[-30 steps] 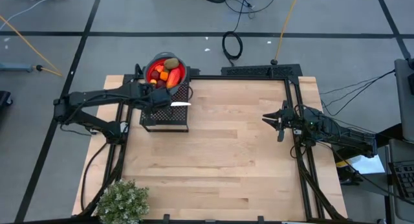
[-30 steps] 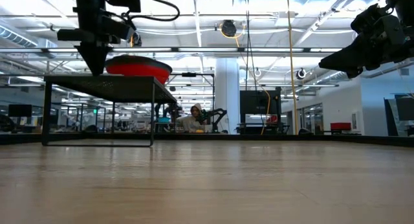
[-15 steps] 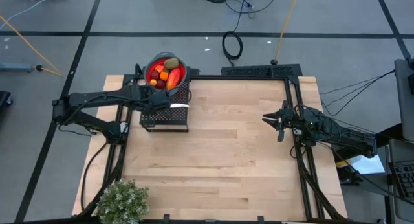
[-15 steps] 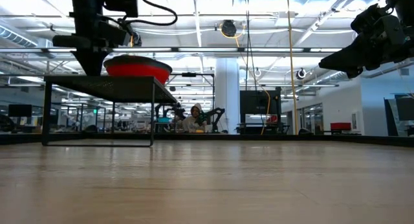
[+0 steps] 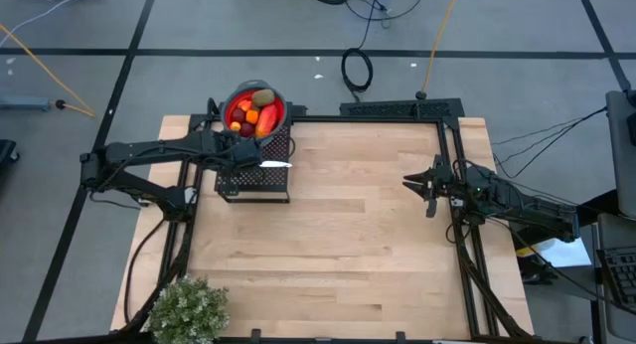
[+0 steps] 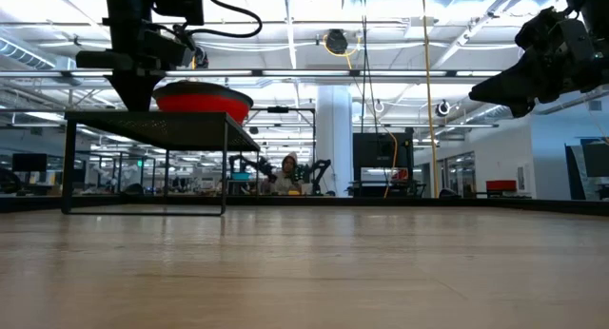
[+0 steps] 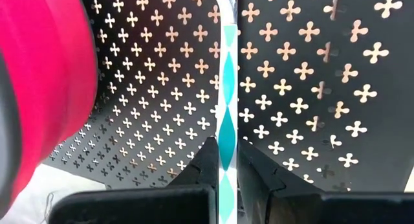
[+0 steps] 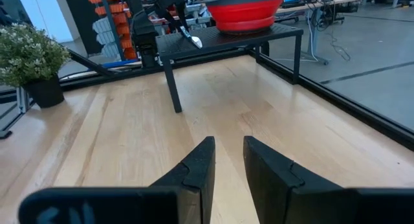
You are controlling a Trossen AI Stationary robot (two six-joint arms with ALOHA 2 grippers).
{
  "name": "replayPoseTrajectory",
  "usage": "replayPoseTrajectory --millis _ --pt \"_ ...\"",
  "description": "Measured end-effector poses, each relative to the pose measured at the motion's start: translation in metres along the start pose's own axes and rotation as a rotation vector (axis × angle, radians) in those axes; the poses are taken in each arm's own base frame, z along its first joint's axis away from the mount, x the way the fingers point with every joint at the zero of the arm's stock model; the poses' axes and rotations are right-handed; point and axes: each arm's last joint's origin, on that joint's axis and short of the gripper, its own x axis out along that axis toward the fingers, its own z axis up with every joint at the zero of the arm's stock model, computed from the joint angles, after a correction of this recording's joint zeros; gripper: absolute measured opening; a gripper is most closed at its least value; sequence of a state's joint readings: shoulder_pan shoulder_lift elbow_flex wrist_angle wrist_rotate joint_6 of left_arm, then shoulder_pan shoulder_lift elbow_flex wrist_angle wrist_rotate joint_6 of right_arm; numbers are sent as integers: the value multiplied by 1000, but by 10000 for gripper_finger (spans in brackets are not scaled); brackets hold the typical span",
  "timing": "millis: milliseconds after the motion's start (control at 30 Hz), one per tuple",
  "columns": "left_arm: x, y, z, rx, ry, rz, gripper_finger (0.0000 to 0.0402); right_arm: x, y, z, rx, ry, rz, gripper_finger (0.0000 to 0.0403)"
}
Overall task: Pick & Place Fruit
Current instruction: Put the knife on the shelf
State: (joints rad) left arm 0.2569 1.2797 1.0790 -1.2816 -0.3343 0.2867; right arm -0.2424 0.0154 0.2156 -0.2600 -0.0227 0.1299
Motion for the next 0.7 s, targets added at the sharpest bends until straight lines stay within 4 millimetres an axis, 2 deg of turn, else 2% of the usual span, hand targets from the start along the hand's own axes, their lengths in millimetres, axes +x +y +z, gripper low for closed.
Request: replayPoseTrajectory --millis 467,700 --pt "0 -1 -1 -8 6 -21 27 0 0 0 0 0 0 73" --pt "0 -1 -1 -4 6 -20 58 0 0 0 0 0 0 73"
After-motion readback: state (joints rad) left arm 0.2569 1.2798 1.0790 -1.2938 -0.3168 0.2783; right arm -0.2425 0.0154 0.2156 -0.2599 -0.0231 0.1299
